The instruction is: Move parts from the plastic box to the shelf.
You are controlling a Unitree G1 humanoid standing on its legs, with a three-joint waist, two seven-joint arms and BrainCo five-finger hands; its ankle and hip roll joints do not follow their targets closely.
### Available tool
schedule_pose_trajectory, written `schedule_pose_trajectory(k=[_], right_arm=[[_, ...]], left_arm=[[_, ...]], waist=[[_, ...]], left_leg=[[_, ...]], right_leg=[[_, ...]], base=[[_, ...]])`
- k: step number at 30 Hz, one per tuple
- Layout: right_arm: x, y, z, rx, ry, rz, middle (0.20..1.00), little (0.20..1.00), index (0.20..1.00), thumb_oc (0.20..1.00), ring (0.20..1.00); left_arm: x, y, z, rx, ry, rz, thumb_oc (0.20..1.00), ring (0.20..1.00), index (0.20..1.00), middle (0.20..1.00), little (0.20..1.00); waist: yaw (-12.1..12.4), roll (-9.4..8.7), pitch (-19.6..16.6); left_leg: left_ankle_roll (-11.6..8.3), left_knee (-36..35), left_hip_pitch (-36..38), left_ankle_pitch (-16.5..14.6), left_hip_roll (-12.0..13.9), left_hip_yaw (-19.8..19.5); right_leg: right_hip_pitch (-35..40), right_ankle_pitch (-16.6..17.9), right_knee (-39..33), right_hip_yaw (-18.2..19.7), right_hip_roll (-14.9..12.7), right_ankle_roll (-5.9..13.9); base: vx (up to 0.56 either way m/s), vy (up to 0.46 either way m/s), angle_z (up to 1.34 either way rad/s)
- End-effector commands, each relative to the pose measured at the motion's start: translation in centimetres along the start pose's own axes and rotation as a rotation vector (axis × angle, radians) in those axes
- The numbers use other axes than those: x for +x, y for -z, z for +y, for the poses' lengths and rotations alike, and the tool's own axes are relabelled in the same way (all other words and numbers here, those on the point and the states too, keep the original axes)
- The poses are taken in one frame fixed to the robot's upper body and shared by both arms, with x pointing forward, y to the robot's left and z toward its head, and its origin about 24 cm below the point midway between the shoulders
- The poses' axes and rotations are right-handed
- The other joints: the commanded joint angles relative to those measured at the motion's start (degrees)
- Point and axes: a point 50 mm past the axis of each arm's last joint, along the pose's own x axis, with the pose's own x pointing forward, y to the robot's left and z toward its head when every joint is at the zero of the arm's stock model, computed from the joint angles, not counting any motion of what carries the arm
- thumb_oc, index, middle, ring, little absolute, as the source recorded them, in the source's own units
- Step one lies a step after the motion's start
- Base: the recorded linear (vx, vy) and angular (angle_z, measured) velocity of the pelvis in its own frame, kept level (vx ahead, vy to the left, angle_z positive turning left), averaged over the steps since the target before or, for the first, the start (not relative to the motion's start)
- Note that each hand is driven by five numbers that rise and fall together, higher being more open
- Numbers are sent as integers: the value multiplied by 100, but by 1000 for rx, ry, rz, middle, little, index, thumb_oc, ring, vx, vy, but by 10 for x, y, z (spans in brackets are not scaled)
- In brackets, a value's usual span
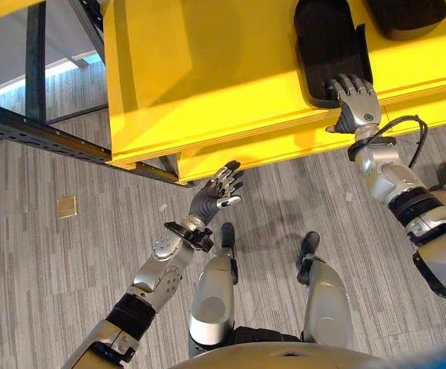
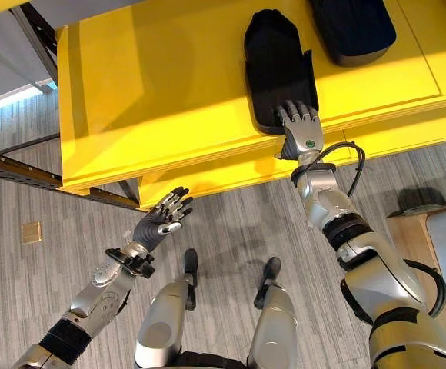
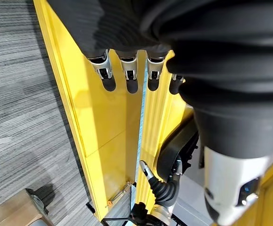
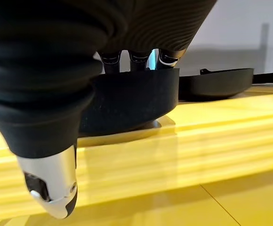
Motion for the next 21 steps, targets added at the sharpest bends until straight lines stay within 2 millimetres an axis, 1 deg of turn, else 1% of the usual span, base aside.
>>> schedule_pose_trajectory(k=[1,7,9,10,11,12,14,21], right_arm=[[26,-9,-41,-90,131,-67,1000,1000,1000,1000,1000],[30,-7,-41,-145,93,-81,1000,1000,1000,1000,1000],[32,-6,-41,-174,69,-80,846,846,846,846,846],[33,-6,-40,-182,57,-78,809,809,809,809,809],[33,-4,-38,-196,40,-79,354,354,354,354,354],[34,-4,-38,-212,35,-83,200,200,200,200,200],[35,-5,-37,-234,8,-88,200,200,200,200,200],[36,6,-34,-248,-18,-17,200,200,200,200,200]], left_arm=[[1,-17,-18,12,99,-76,1000,1000,1000,1000,1000],[-1,-16,-18,13,111,-65,1000,1000,1000,1000,1000],[-1,-16,-17,15,114,-63,1000,1000,1000,1000,1000],[-1,-16,-18,17,117,-61,1000,1000,1000,1000,1000],[-2,-15,-18,18,118,-58,1000,1000,1000,1000,1000],[-2,-15,-18,18,119,-57,1000,1000,1000,1000,1000],[-3,-16,-18,19,121,-56,1000,1000,1000,1000,1000],[-4,-16,-17,21,123,-52,1000,1000,1000,1000,1000]], waist=[[239,-92,16],[304,-78,16],[330,-74,16],[346,-73,16],[371,-68,16],[386,-64,16],[413,-57,16],[466,-57,16]], left_leg=[[10,658,-120,-414,301,-11],[5,690,-198,-400,300,-44],[7,694,-215,-397,296,-55],[7,695,-222,-393,296,-60],[1,719,-230,-410,300,-70],[-1,727,-241,-409,301,-76],[-1,752,-279,-408,302,-87],[0,755,-333,-396,305,-104]], right_leg=[[159,66,5,-189,-355,499],[78,35,98,-218,-380,492],[58,30,120,-232,-390,492],[52,27,130,-241,-396,489],[54,0,164,-256,-410,489],[47,-4,178,-262,-419,488],[13,-12,221,-277,-440,488],[-42,-32,283,-297,-459,488]], base=[[0,0,0],[0,0,0],[0,0,0],[0,0,0],[0,0,0],[0,0,0],[4,-3,2],[4,-2,6]])
